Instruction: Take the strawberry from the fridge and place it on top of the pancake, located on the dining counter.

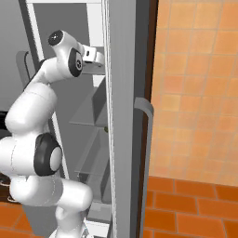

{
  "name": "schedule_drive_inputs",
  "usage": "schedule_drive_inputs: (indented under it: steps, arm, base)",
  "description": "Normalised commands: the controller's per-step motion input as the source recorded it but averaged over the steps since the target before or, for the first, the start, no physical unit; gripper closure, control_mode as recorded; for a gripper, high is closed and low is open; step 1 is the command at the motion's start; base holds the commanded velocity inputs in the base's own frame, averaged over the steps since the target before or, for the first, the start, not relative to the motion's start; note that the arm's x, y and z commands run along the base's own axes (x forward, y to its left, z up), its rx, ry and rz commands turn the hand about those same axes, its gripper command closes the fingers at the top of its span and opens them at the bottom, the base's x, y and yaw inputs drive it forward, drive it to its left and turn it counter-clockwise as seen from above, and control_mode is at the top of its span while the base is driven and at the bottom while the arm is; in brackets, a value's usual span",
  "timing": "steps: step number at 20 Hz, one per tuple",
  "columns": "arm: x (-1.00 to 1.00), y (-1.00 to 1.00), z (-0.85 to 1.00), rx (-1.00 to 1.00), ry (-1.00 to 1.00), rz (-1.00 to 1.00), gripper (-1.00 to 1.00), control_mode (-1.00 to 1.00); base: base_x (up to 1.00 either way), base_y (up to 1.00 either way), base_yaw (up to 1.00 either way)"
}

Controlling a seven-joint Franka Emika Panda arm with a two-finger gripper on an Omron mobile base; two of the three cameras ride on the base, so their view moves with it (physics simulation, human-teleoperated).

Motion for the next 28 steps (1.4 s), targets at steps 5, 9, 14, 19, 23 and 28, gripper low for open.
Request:
schedule_drive_inputs:
  steps: [5, 9, 14, 19, 23, 28]
  arm:
    - [0.79, 0.00, -0.05, 0.00, 0.07, 0.00, -1.00, -1.00]
    - [0.60, 0.00, -0.27, 0.00, 0.00, 0.00, -1.00, -1.00]
    - [0.59, 0.00, -0.23, 0.00, 0.00, 0.00, -1.00, -1.00]
    - [0.46, -0.01, -0.10, 0.00, 0.00, 0.00, -1.00, -1.00]
    - [0.11, -0.03, -0.07, 0.00, 0.00, 0.00, 1.00, -1.00]
    - [0.00, -0.03, -0.13, 0.00, 0.00, 0.00, 1.00, -1.00]
  base:
    - [0.00, 0.00, 0.00]
    - [0.00, 0.00, 0.00]
    - [0.00, 0.00, 0.00]
    - [0.00, 0.00, 0.00]
    - [0.00, 0.00, 0.00]
    - [0.00, 0.00, 0.00]
